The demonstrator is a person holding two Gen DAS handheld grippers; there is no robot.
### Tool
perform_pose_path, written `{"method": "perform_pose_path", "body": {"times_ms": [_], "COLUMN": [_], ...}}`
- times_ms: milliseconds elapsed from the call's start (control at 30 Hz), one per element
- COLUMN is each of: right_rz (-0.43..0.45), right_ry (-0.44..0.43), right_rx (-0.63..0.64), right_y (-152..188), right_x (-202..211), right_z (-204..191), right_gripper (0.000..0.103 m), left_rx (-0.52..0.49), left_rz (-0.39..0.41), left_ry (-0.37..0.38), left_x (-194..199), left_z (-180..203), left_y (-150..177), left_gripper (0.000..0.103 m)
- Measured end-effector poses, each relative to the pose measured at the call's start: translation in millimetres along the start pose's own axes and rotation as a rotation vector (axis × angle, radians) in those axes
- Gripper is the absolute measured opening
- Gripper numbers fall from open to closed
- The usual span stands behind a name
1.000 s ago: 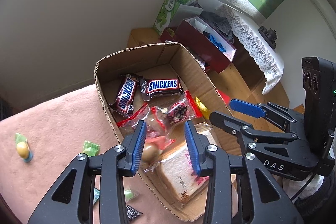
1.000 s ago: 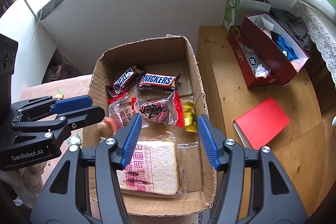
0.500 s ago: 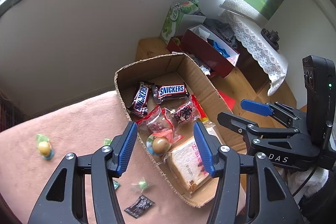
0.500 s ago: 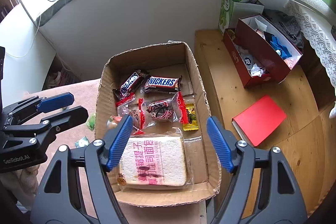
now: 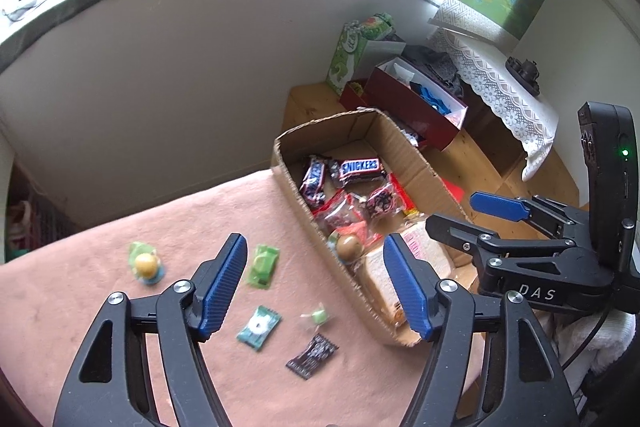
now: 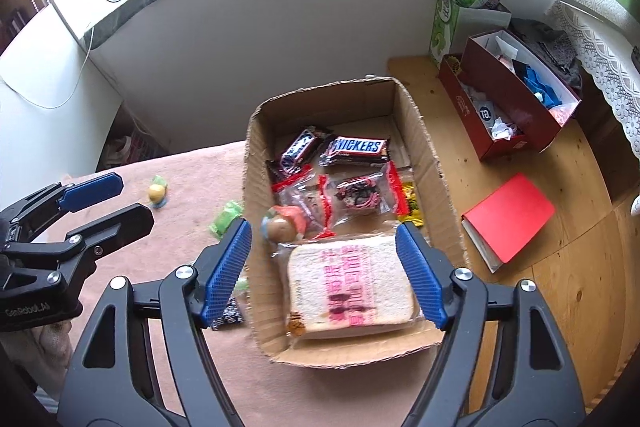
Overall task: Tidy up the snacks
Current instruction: 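Move the right gripper to the green mint packet while the left moves to the pink packet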
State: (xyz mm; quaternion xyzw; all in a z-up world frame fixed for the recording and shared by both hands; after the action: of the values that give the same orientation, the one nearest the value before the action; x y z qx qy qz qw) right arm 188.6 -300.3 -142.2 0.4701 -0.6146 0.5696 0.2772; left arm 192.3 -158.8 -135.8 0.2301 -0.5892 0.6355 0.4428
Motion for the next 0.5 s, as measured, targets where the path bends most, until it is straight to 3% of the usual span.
{"method": "perform_pose_path", "body": {"times_ms": [200, 500], "right_rz": [-0.008, -0.064], "right_ry": [-0.04, -0.139], "right_rx": [0.0, -0.005], "right_y": [15, 55], "right_x": [4, 4], "right_z": [-26, -67], "right_gripper": [0.077, 0.077], "left_rx": [0.077, 0.223], "left_rz": [-0.028, -0.098], "left_ry": [-0.033, -0.078], "left_x": [11, 30], "left_z": [-41, -105], "left_y": [24, 85], "left_gripper": [0.071, 0.07]}}
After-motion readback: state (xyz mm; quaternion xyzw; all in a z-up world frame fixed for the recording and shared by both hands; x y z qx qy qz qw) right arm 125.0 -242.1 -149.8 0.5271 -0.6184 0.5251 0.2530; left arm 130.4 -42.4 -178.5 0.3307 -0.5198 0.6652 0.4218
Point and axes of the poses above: each gripper's, at about its wrist camera, not at the fingertips, and x roughly against the way its jaws point, z to its right, y to its underside, the point moved 7 cm from there along -x, roughly the way its jaws point, and after that the axes turned 3 degrees about -y, right-handed, at the moved point
